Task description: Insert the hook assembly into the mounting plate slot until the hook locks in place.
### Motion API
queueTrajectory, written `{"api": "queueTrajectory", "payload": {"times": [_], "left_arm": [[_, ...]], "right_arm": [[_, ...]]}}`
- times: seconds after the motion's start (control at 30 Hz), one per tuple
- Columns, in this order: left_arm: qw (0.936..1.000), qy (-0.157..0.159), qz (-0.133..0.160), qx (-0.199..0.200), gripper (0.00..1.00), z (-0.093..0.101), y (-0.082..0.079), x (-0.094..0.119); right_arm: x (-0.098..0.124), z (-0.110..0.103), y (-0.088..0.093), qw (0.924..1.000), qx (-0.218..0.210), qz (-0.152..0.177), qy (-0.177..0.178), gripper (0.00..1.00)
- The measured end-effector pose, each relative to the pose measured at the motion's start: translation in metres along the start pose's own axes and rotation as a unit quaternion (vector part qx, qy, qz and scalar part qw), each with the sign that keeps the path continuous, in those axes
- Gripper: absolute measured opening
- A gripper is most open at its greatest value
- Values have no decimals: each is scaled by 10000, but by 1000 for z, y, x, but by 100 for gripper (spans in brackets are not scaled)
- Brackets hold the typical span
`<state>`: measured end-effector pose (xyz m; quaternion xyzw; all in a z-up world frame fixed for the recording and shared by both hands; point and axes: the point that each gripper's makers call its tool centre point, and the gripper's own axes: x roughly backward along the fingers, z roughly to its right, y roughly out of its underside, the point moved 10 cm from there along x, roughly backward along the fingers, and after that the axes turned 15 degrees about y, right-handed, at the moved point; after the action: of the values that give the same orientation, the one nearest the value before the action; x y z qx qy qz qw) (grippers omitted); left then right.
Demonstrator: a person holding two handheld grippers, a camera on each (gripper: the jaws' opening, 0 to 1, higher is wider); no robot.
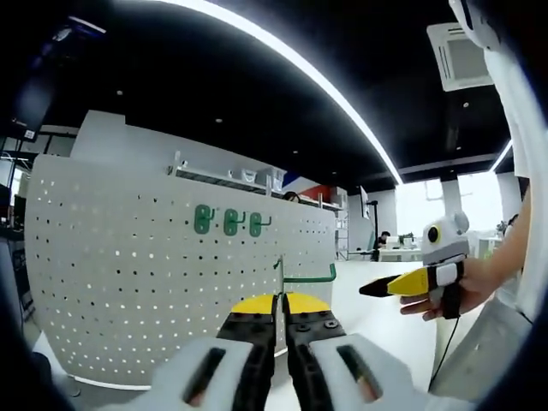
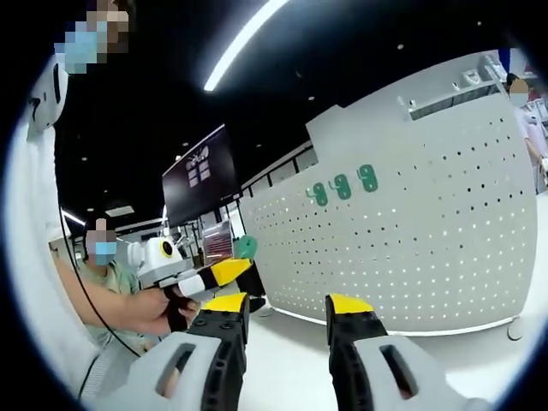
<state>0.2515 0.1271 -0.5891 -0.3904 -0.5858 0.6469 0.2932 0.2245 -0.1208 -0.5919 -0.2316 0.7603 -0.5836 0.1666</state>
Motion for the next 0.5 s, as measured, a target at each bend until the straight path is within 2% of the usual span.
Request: {"api": "queueTrajectory", "payload": {"times": [0.37,0.5], "left_arm": [[10000,-3,32,14,2,1,0,-1],[10000,-15,47,0,2,2,-2,-2]], "right_arm": [[-12,-10,-7,9998,-34,49,-172,31],[-19,-17,-11,9994,-19,159,-302,25]]}}
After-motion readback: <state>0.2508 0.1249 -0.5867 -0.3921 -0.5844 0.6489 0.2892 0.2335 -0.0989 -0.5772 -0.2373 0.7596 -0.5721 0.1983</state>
